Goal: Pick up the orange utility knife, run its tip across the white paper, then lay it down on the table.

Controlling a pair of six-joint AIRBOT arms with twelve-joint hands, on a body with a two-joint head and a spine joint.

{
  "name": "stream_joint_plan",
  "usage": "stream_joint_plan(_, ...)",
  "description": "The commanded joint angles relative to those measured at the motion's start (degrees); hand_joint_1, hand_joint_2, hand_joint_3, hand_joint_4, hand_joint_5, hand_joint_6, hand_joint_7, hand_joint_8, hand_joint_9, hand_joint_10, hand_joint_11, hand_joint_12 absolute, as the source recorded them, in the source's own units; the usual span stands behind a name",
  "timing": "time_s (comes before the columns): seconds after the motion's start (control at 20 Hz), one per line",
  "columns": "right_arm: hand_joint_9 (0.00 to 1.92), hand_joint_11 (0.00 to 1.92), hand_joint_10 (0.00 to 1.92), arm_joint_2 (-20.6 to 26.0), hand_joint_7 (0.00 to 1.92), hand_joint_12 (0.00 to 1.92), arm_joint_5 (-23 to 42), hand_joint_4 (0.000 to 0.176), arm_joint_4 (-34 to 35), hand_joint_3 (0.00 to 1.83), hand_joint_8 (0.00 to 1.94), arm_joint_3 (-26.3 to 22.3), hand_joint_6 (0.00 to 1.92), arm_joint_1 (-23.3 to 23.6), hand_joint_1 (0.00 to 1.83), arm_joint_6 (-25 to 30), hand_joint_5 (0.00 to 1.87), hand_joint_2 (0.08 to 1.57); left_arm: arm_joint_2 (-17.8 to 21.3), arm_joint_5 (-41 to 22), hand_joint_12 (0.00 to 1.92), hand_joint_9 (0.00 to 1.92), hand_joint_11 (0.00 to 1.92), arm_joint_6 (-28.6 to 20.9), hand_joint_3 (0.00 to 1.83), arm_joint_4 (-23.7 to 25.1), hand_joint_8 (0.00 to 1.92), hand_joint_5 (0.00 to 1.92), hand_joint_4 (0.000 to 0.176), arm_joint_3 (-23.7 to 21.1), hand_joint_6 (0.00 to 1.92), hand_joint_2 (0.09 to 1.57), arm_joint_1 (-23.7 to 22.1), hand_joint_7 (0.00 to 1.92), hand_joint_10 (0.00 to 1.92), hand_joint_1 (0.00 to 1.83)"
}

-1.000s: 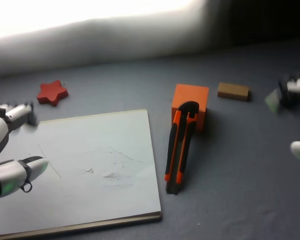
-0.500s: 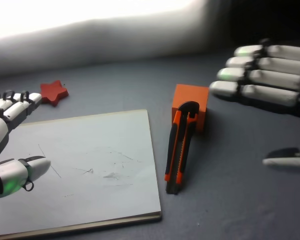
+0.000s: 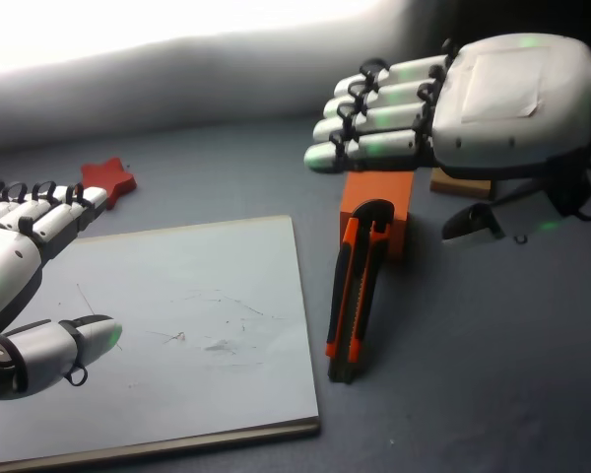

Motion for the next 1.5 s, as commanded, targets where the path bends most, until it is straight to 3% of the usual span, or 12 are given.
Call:
stream_joint_plan(0.0,0.00,0.00,0.00,-0.21,0.00,0.00,2.50,0.000,-1.02,0.00,0.00,0.24,0.00,1.25,1.06,3.28,0.00,1.16,0.05,-5.60,0.64,0.15,0.00,-0.03,0.00,2.03,0.00,0.00,0.038,0.41,0.00,1.28,-0.56,0.08,0.00,0.32)
stream_joint_plan(0.15,0.00,0.00,0.00,-1.53,0.00,0.00,2.89,0.000,-13.47,0.00,0.00,0.22,0.00,1.48,1.13,11.66,0.00,1.13,0.05,-5.25,0.74,0.15,0.00,-0.40,0.01,2.03,0.00,0.00,0.045,0.96,0.00,1.30,-0.81,0.09,0.00,0.27)
stream_joint_plan(0.2,0.00,0.00,0.00,-1.80,0.00,0.00,2.30,0.000,-13.85,0.00,0.00,0.22,0.00,1.17,1.10,11.79,0.00,1.15,0.05,-5.16,0.76,0.16,0.00,-0.55,0.00,2.03,0.00,0.00,0.046,1.04,0.00,1.29,-0.91,0.10,0.01,0.27)
stream_joint_plan(0.3,0.00,0.00,0.00,-3.47,0.00,0.00,-0.45,0.000,-19.62,0.00,0.00,0.48,0.00,0.40,1.09,17.90,0.00,1.15,-0.01,-4.40,0.76,0.17,0.00,-0.31,0.00,2.01,0.00,0.00,0.046,1.23,0.00,1.29,-1.84,0.10,0.01,0.27)
stream_joint_plan(0.55,0.00,0.00,0.00,-8.42,0.00,0.00,-2.04,0.000,-24.85,0.00,0.00,3.36,0.00,-0.60,1.15,22.80,0.00,1.12,-1.07,-1.88,0.83,0.19,0.00,0.32,0.00,2.01,0.00,0.01,0.047,1.91,0.00,1.28,-4.07,0.10,0.01,0.30)
stream_joint_plan(1.0,0.00,0.00,0.00,-14.52,0.00,0.00,-3.66,0.000,-30.76,0.00,0.00,7.22,0.00,-2.36,1.15,25.92,0.00,1.11,-2.27,-0.19,0.78,0.18,0.00,1.09,0.00,2.00,0.00,0.02,0.042,2.25,0.00,1.29,-3.66,0.10,0.00,0.29)
stream_joint_plan(1.45,0.00,0.00,0.00,-18.15,0.00,0.00,-7.32,0.000,-30.89,0.00,0.00,8.96,0.00,-5.17,1.16,25.84,0.00,1.08,-2.94,-0.28,0.78,0.19,0.00,0.09,0.00,1.98,0.00,0.03,0.038,2.32,0.00,1.31,-1.46,0.10,0.01,0.33)
